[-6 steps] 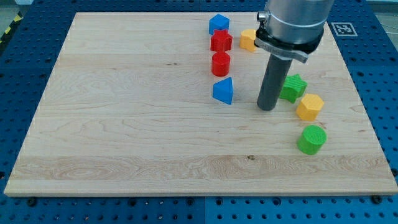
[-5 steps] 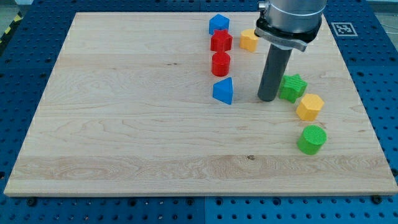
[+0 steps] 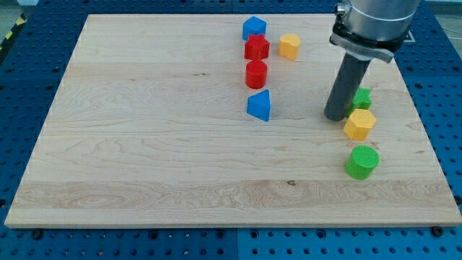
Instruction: Slightly push the green circle to the bottom right
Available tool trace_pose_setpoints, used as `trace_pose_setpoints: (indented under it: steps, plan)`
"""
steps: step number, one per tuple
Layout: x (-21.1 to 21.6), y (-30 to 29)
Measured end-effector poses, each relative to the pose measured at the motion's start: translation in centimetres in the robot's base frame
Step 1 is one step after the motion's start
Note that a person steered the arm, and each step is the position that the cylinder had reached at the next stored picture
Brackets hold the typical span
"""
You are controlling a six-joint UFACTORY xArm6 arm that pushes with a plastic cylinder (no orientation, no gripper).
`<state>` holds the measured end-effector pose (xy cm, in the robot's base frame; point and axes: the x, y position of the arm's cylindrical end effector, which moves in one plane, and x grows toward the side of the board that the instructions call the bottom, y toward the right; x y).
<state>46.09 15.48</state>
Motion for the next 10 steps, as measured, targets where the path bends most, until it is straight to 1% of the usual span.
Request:
trace_pose_setpoints:
  steps: [1,2,4,8,9,10]
  plan:
    - [1.8,-2.1]
    - [3.8,-2.7]
    - [7.3,-2.3]
    - [8.0,1.2]
    - [8.3,1.4]
    - [8.9,-0.2]
